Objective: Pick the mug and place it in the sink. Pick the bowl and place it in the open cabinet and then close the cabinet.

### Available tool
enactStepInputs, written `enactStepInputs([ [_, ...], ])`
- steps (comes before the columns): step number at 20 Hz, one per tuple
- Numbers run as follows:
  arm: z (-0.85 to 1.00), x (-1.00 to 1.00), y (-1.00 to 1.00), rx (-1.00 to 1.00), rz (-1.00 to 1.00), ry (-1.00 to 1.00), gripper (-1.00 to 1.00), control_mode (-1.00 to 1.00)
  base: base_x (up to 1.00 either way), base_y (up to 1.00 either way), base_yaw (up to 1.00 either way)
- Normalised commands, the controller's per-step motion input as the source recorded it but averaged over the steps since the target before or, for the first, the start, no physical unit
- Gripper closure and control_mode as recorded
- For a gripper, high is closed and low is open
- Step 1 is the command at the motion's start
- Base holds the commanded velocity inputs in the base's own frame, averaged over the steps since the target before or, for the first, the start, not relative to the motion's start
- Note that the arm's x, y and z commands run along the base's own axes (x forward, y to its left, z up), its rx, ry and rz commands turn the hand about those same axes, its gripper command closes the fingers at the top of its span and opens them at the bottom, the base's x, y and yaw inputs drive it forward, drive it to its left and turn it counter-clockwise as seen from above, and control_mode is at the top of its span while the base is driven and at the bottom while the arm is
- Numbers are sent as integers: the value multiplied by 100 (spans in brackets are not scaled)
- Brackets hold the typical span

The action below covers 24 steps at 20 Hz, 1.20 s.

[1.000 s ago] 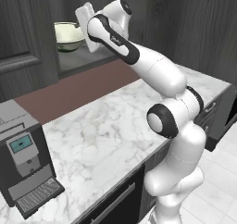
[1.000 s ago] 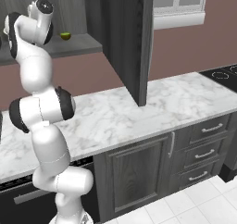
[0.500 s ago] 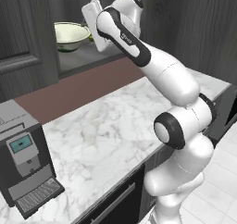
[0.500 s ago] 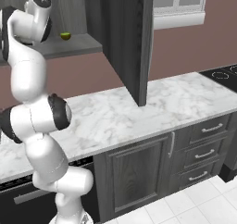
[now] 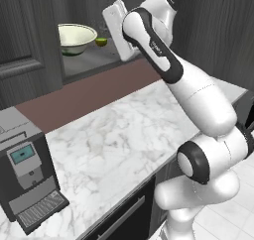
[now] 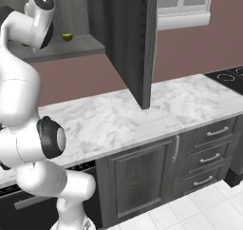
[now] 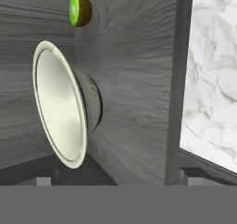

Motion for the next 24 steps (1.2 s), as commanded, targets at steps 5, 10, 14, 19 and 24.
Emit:
enactStepInputs([
  [5, 0, -74, -30, 0, 0, 0, -100, -100, 0, 0, 0],
  [10, 0, -82, -41, 0, 0, 0, -100, -100, 0, 0, 0],
  [14, -4, -87, -44, 0, 0, 0, -100, -100, 0, 0, 0],
  [19, -26, -82, -38, 0, 0, -8, -100, -100, 0, 0, 0],
  [24, -20, -40, -18, 0, 0, -9, -100, -100, 0, 0, 0],
])
